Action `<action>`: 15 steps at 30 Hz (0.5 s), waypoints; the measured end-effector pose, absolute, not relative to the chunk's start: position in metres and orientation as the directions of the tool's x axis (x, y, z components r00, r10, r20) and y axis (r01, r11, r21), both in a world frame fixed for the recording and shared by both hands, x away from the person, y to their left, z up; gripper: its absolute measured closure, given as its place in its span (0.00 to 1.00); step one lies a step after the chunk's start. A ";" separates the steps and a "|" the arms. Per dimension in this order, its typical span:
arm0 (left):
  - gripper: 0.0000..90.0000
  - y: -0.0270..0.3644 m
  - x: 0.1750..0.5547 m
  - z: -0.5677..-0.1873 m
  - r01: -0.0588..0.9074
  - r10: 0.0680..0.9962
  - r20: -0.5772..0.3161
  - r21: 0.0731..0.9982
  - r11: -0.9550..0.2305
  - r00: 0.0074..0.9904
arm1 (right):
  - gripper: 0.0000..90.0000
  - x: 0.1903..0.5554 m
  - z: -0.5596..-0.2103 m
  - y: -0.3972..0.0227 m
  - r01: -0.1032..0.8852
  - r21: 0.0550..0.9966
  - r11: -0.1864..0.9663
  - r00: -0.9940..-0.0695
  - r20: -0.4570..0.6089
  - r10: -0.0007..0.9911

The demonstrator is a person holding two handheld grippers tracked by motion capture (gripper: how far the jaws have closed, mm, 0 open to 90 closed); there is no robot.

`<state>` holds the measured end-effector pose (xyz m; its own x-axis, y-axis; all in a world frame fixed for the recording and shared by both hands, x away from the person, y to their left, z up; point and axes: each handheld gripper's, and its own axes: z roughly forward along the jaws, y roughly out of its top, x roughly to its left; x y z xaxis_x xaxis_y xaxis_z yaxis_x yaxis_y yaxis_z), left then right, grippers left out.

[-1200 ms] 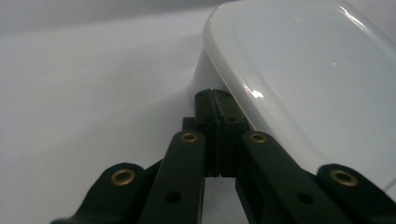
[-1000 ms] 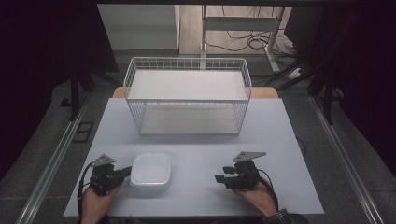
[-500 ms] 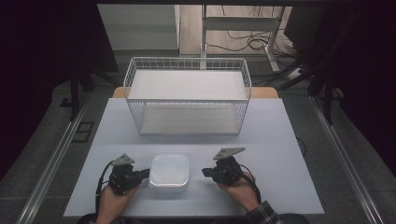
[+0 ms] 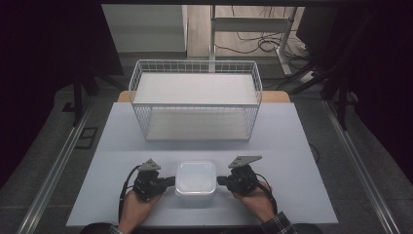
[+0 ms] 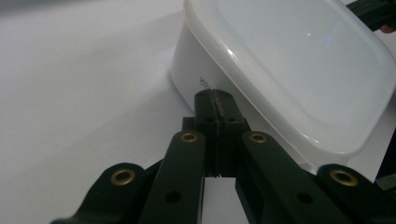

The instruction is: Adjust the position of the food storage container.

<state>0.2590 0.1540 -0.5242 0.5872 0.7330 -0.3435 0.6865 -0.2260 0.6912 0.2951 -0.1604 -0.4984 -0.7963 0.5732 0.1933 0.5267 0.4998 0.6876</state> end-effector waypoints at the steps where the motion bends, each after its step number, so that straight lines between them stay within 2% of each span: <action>1: 1.00 0.150 0.260 -0.524 0.684 0.730 -0.341 0.691 -0.232 0.592 | 0.99 0.295 -0.498 -0.160 0.527 0.688 0.500 -0.796 0.193 0.573; 8: 1.00 0.135 0.265 -0.522 0.659 0.723 -0.303 0.702 -0.272 0.621 | 0.99 0.297 -0.498 -0.178 0.548 0.688 0.475 -0.771 0.196 0.605; 9: 0.99 0.137 0.263 -0.520 0.643 0.736 -0.265 0.710 -0.288 0.623 | 0.99 0.297 -0.497 -0.177 0.541 0.690 0.481 -0.773 0.184 0.607; 11: 0.95 0.141 0.261 -0.518 0.634 0.739 -0.251 0.715 -0.294 0.626 | 0.99 0.296 -0.497 -0.177 0.527 0.694 0.491 -0.778 0.160 0.608; 15: 0.72 0.154 0.259 -0.516 0.609 0.736 -0.229 0.735 -0.299 0.637 | 0.86 0.293 -0.491 -0.190 0.495 0.723 0.483 -0.779 0.123 0.614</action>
<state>0.2586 0.1537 -0.5163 0.6371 0.7360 -0.2291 0.6092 -0.2986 0.7347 0.2933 -0.1904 -0.4909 -0.7794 0.6143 0.1234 0.4948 0.4825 0.7227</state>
